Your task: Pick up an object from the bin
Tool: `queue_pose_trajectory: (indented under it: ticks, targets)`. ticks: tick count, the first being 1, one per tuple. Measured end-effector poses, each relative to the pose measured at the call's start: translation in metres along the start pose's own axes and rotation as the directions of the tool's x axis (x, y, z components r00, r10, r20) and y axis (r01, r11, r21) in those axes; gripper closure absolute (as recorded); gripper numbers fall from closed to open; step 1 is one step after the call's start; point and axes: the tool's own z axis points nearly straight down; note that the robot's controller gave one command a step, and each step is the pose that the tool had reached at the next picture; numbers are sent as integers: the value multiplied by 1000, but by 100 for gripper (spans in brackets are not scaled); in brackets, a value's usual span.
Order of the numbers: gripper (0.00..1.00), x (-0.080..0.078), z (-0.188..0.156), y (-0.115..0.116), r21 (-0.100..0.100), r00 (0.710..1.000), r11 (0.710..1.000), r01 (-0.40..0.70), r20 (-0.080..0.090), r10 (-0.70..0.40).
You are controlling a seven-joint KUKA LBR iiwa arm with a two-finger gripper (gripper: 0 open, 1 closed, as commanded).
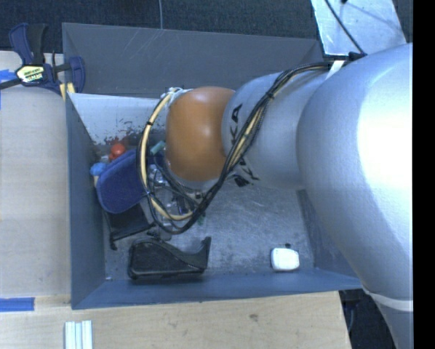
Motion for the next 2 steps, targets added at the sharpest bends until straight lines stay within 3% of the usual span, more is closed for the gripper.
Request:
queue_pose_trajectory:
  ticks: [1,2]
  targets:
    - [0,39,8,15,-5,997,998,-69,37,69]
    - [100,46,12,19,-6,998,998,-64,10,65]
